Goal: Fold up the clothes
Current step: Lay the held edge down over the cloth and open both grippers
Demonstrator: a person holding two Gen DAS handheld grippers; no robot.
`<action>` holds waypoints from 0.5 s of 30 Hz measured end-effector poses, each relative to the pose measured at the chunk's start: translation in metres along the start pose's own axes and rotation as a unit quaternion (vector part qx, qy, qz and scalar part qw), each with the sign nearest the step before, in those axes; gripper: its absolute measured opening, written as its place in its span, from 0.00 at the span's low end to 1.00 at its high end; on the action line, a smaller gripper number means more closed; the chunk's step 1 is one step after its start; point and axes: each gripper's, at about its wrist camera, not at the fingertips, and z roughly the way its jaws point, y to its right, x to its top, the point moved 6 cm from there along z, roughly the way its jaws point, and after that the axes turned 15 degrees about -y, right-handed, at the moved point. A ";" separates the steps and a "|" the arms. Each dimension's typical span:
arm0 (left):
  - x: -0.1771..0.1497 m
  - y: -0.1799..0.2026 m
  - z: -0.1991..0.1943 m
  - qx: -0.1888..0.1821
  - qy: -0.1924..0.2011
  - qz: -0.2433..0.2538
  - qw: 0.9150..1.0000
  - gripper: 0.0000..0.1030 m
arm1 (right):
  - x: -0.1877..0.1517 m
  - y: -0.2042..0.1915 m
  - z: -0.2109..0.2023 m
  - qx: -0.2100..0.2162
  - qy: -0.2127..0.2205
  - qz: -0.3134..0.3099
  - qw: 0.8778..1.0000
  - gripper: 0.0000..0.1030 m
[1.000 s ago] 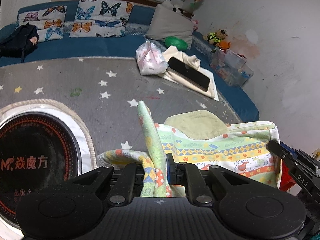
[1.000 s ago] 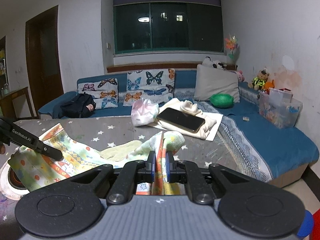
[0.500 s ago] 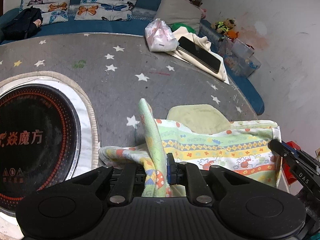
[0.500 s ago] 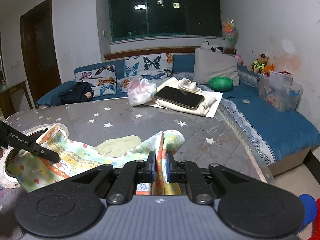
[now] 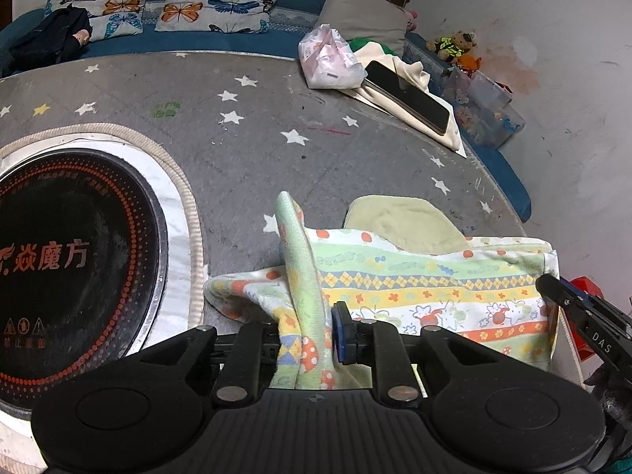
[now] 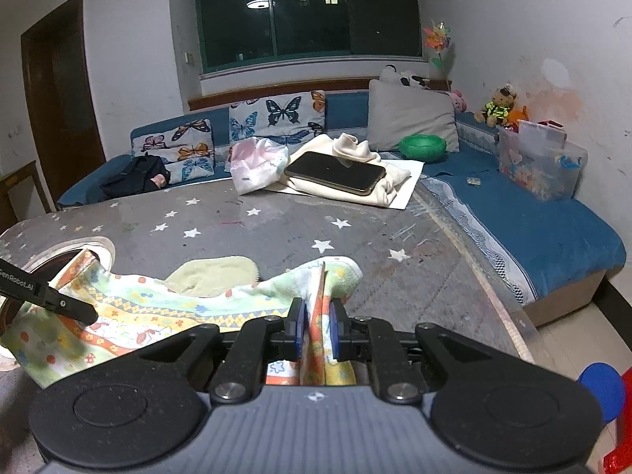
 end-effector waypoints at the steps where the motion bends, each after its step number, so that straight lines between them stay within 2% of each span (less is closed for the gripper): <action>1: 0.000 0.000 0.000 0.001 0.000 0.000 1.000 0.19 | 0.000 0.001 0.000 -0.003 0.000 0.002 1.000 0.12; 7: -0.003 0.000 0.001 0.005 -0.003 0.000 1.000 0.26 | 0.000 0.010 -0.004 -0.011 0.002 0.008 1.000 0.14; 11: -0.004 0.001 0.001 0.009 -0.003 0.004 1.000 0.28 | 0.000 0.011 -0.009 -0.015 0.006 0.007 1.000 0.15; 15: -0.006 0.001 0.000 0.009 -0.003 0.006 1.000 0.32 | -0.001 0.010 -0.011 -0.015 0.008 0.006 1.000 0.24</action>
